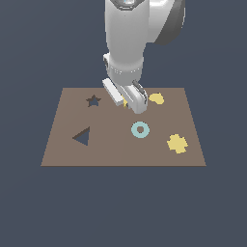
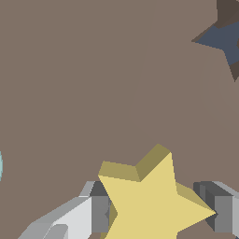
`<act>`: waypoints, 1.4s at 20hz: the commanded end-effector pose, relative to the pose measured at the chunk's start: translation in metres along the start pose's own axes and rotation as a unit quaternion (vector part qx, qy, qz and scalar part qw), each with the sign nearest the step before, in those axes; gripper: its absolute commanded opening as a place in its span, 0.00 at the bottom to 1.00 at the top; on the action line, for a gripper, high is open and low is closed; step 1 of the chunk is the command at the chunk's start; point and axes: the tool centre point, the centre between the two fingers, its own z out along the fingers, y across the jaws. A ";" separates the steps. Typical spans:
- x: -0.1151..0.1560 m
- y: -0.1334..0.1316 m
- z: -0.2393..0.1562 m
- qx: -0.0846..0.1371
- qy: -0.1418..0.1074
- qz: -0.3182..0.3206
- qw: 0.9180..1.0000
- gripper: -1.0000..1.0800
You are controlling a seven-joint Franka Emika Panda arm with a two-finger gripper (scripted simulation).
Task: Insert a designated object into the corresponding slot on a board.
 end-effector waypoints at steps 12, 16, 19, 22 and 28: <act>0.000 0.003 -0.003 -0.001 0.000 -0.023 1.000 0.00; 0.001 0.007 -0.003 -0.001 0.000 -0.051 0.999 0.00; 0.001 0.011 -0.003 0.000 0.000 -0.080 0.997 0.00; 0.002 0.016 -0.003 0.000 0.000 -0.114 0.993 0.00; 0.006 0.028 -0.004 0.000 0.000 -0.200 0.980 0.00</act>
